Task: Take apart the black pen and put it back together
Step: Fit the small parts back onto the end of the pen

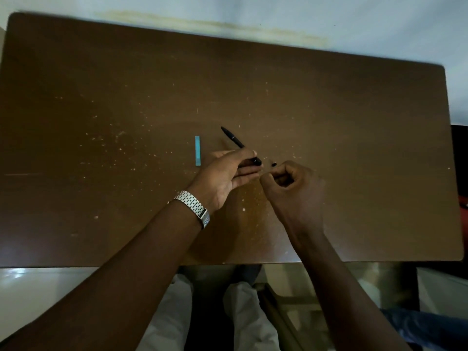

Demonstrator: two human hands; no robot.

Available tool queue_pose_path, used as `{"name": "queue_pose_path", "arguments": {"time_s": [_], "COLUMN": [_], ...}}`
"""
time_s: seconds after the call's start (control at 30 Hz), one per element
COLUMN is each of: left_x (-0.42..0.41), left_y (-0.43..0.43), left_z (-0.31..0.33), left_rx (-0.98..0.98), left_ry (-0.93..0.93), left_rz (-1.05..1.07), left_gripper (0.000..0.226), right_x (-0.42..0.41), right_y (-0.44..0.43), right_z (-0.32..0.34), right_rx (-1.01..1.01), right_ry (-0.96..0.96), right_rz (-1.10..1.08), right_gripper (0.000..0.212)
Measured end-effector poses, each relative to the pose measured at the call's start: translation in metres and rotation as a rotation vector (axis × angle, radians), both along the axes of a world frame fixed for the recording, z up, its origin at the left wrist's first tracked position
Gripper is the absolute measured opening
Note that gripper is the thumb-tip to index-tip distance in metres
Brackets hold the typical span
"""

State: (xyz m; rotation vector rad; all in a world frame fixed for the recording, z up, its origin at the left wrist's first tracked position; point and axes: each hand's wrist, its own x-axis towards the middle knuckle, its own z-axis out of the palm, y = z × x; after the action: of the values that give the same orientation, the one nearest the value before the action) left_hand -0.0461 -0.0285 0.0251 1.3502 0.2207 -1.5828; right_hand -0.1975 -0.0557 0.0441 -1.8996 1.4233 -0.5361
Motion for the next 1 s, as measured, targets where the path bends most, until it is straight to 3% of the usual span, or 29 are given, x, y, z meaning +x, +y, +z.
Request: {"name": "queue_pose_path", "arguments": {"time_s": [0.6,0.83,1.0], "left_x": [0.002,0.001,0.001], "left_y": [0.001,0.001,-0.002], "left_z": [0.008,0.011,0.012], "left_rx": [0.0,-0.002,-0.023], "left_ry": [0.122,0.236,0.252], "left_rz": [0.095,0.146,0.158], "left_gripper": [0.01,0.014,0.012], "right_x": [0.004,0.005,0.006], "right_y": [-0.01,-0.011,-0.012], "right_z": [0.002,-0.001,-0.003], "right_rx": [-0.044,0.096,0.072], "right_ry": [-0.035,-0.239,-0.279], "right_rz": [0.057,-0.003,-0.059], "right_gripper": [0.011,0.009,0.006]}}
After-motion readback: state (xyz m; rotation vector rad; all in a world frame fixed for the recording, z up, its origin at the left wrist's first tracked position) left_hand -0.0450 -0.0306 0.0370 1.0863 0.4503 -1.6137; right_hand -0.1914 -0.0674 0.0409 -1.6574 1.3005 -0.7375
